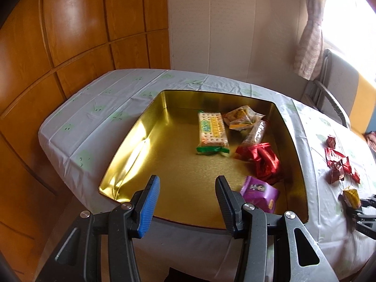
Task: Organize snacks
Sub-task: 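Carry the yellow snack bag over the tin and release it with the right gripper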
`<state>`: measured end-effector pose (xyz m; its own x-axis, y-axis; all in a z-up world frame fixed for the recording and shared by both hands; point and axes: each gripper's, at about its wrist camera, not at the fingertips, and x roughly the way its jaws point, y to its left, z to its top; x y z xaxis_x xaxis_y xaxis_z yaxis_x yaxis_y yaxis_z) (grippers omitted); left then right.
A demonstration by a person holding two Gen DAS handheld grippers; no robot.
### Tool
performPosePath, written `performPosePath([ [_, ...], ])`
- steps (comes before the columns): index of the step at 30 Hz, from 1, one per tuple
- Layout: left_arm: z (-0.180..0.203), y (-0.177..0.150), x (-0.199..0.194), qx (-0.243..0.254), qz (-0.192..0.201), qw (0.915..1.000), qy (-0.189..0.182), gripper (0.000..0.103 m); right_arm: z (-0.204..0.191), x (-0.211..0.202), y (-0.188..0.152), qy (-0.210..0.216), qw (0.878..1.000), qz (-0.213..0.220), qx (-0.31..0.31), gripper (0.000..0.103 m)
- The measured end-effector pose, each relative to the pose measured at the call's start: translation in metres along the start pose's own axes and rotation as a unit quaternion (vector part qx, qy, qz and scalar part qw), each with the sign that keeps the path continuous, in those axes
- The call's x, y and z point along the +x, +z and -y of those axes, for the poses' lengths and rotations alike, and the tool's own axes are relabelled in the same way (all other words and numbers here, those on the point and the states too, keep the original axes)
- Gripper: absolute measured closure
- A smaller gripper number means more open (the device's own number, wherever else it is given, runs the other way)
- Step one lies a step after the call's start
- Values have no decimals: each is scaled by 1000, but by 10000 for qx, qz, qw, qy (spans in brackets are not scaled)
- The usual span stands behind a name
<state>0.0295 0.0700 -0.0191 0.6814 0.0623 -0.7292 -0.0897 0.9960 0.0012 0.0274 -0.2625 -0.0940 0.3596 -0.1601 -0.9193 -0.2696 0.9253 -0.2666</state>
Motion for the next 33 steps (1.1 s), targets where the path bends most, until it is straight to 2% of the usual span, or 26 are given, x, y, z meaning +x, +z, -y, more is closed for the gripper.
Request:
performPosePath([
  [7, -17, -3, 6, -143, -22, 9998, 145, 53, 6, 2, 12, 126, 9988, -144, 455, 71],
  [10, -23, -6, 9, -199, -65, 9996, 177, 53, 12, -6, 20, 647, 9951, 2, 750, 71],
  [14, -29, -8, 11, -256, -84, 9994, 198, 53, -1, -22, 39, 1036, 9912, 307, 765, 71],
  [26, -34, -6, 10, -303, 8, 9993, 208, 53, -94, -59, 130, 2156, 9714, 993, 12, 71],
  [29, -35, -5, 8, -299, 48, 9993, 209, 53, -124, -63, 149, 2256, 9681, 1063, -245, 71],
  [33, -38, -4, 4, -307, 114, 9992, 250, 53, -154, -59, 174, 2130, 9688, 1140, -560, 71],
])
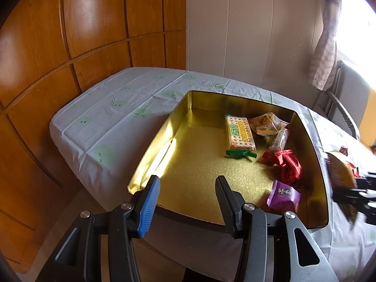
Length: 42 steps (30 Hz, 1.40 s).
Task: Organize snacks
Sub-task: 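Carry the yellow snack bag over the tin and release it with the right gripper, then move both tools back toward the remaining red packets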
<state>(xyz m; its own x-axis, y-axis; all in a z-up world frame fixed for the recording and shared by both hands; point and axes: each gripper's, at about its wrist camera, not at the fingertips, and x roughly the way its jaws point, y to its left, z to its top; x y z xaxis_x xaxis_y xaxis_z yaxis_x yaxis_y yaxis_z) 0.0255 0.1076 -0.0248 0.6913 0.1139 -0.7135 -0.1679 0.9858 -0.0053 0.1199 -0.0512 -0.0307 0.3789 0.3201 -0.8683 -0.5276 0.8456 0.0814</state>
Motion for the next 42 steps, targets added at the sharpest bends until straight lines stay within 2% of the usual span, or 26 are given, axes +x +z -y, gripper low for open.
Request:
performPosePath([
  [3, -3, 2, -2, -27, 43, 10000, 33, 53, -12, 15, 12, -325, 9986, 53, -410, 71],
  [5, -5, 3, -3, -48, 71, 9999, 54, 53, -13, 23, 17, -298, 9984, 17, -470, 71],
  [11, -8, 5, -3, -61, 100, 9999, 87, 53, -1, 52, 40, 65, 9999, -51, 80, 69],
  [17, -8, 3, 0, -65, 36, 9999, 91, 53, 2, 72, 37, -44, 9986, -153, 498, 66],
  [22, -6, 1, 1, -29, 13, 9999, 98, 53, 3, 58, 29, -27, 9984, 10, 572, 66],
  [26, -3, 0, 0, -14, 15, 9999, 100, 53, 7, 36, 25, -27, 9968, 328, 731, 66],
  [32, 3, 1, -7, 75, 91, 9999, 72, 53, 20, 2, 7, -221, 9934, 666, 903, 66],
  [42, 21, -1, -18, 361, 164, 9992, -41, 53, 46, -29, -32, -616, 9899, 760, 1022, 66],
])
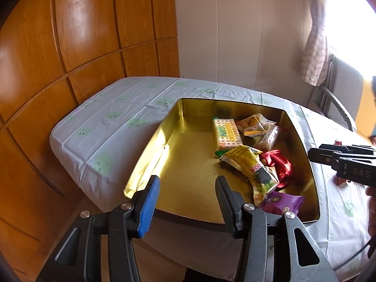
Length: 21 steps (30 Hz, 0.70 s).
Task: Organize snacks
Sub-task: 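Move both tools back toward the remaining red packets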
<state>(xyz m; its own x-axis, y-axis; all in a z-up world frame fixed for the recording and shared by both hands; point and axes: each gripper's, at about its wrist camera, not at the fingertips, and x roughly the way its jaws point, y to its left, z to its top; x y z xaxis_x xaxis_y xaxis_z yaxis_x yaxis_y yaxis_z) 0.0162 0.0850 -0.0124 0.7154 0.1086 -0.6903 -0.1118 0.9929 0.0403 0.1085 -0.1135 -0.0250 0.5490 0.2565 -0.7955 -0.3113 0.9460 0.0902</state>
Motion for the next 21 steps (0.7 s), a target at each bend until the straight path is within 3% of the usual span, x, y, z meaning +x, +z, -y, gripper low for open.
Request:
performPosePath([
  [10, 20, 3, -16, 302, 235, 9993, -45, 53, 51, -32, -25, -433, 9985, 142, 310, 66],
  [21, 38, 11, -35, 524, 567, 9970, -52, 53, 127, -67, -45, -1183, 9901, 150, 745, 66],
])
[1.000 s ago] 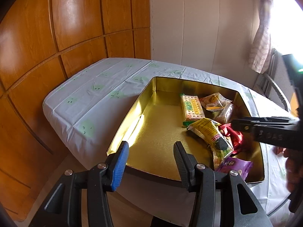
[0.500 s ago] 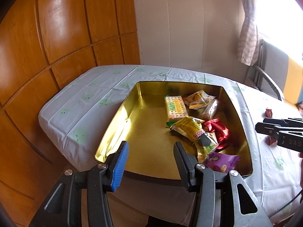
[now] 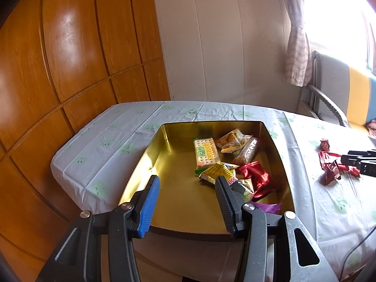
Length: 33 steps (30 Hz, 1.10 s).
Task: Organize snacks
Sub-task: 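Move both tools back toward the remaining red packets, then grasp the dark red foil packet with the left gripper and lift it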
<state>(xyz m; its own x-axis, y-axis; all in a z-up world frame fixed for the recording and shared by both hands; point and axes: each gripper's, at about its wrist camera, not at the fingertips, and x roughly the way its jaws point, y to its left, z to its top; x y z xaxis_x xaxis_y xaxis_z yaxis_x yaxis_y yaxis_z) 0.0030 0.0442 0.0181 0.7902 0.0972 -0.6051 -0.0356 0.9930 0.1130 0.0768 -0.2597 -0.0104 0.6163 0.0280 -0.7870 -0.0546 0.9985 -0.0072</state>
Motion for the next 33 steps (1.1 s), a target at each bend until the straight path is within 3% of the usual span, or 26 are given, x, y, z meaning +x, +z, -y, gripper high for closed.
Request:
performPosePath([
  [10, 30, 3, 2, 427, -114, 9985, -328, 53, 103, -4, -15, -947, 9929, -165, 700, 66],
  [13, 49, 7, 1, 680, -139, 9959, -586, 53, 140, -3, -26, -1181, 9851, -180, 1236, 66],
  [17, 78, 12, 3, 975, -254, 9897, -1013, 53, 177, -1, -40, -1155, 9676, -367, 2213, 66],
  [22, 127, 14, 9, 1530, -424, 9763, -1473, 53, 184, -2, -41, -927, 9620, -381, 2541, 66],
  [24, 152, 14, 11, 1918, -440, 9664, -1652, 53, 180, -1, -40, -892, 9639, -408, 2476, 65],
  [26, 178, 14, 17, 2221, -561, 9550, -1885, 42, 177, 1, -38, -852, 9663, -426, 2390, 65],
  [28, 200, 14, 22, 2423, -556, 9482, -1978, 37, 174, 2, -37, -809, 9681, -449, 2329, 65],
  [33, 253, 14, 38, 3155, -499, 9231, -2142, 37, 172, 3, -36, -679, 9697, -470, 2300, 65],
])
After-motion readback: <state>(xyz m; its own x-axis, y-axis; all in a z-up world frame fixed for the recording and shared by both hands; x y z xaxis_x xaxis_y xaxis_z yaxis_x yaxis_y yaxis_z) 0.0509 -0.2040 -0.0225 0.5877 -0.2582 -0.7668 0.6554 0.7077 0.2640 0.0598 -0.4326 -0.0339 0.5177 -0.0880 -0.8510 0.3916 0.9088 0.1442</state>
